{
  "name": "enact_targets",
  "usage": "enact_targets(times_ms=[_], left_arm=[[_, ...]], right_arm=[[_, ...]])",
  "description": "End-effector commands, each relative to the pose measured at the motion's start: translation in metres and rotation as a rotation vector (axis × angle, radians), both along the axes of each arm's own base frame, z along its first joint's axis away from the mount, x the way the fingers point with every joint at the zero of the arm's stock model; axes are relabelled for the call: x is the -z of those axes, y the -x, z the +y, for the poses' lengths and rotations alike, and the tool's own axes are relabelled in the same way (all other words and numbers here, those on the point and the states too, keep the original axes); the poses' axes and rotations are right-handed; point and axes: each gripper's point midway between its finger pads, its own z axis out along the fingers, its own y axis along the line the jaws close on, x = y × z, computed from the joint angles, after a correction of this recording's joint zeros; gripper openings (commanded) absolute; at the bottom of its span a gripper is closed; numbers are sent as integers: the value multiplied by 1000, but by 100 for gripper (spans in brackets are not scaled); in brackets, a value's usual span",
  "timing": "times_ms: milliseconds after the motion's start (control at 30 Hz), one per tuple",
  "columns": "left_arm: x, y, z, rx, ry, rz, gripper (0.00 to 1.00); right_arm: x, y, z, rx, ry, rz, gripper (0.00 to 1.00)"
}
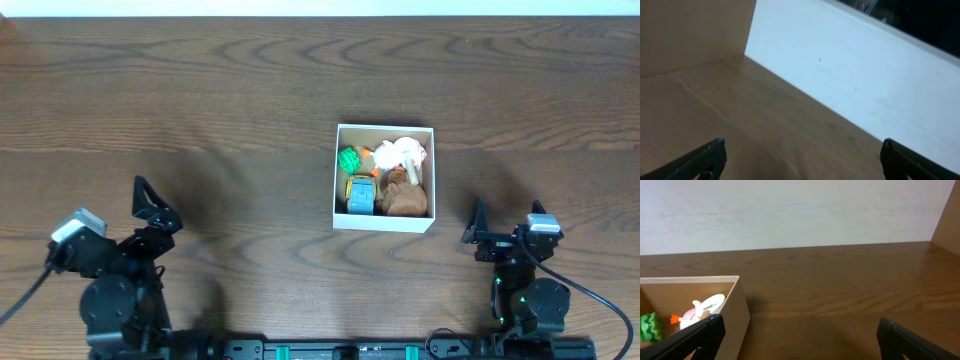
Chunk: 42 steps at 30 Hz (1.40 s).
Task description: Pack container
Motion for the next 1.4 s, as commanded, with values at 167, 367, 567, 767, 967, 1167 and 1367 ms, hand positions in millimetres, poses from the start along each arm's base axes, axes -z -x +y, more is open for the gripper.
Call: enact_targets(times_ms=[167, 367, 567, 767, 967, 1167, 1367], left_arm=[[44, -10, 3, -14, -2, -72, 98], [61, -16, 4, -13, -7, -156, 98], [76, -19, 3, -9, -10, -223, 98], [81, -20, 0, 7, -10, -217, 98], [101, -20, -3, 25, -4, -132, 98], [129, -19, -6, 44, 6, -20, 98], [142, -18, -8, 56, -9, 43, 98]], right_arm=[[1, 0, 3, -16, 13, 0, 99], [1, 0, 3, -16, 13, 0, 99], [1, 0, 3, -16, 13, 0, 99], [1, 0, 3, -16, 13, 0, 99], [1, 0, 3, -16, 13, 0, 99], [1, 0, 3, -16, 13, 0, 99], [1, 0, 3, -16, 13, 0, 99]])
